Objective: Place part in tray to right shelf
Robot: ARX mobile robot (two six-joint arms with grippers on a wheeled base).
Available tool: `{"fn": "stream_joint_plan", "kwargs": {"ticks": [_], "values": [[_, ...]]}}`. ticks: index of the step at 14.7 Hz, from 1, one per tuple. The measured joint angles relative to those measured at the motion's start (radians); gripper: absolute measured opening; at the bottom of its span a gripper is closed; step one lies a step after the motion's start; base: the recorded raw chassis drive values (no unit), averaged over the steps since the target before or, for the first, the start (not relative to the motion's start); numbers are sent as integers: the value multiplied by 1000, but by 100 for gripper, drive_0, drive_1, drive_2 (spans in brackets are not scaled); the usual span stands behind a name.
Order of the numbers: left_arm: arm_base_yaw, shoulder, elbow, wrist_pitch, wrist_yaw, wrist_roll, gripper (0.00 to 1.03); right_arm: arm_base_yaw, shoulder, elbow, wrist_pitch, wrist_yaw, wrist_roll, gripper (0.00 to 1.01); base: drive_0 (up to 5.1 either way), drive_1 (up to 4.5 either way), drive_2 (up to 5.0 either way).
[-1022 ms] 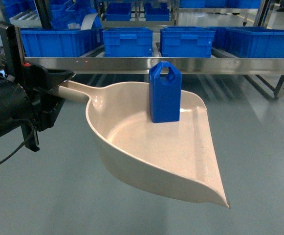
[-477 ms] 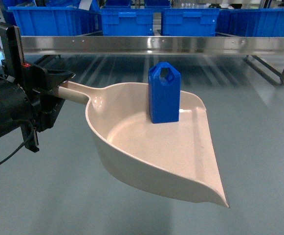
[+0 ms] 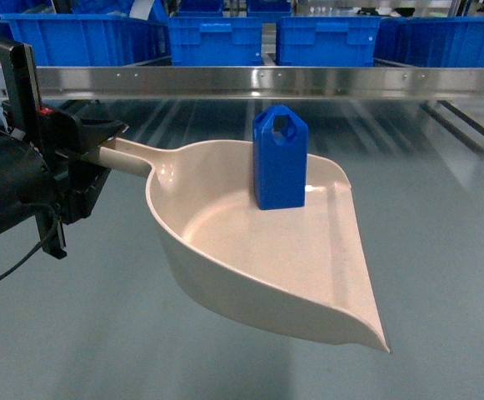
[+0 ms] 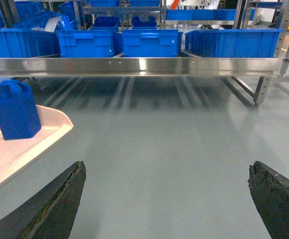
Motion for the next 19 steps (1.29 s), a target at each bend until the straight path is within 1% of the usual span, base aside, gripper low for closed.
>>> {"fn": "stream_joint_plan", "kwargs": {"ticks": [19], "values": [[0, 0, 0, 1, 0, 0, 15, 0, 0, 0, 4, 0, 0, 98, 0, 0, 0]]}}
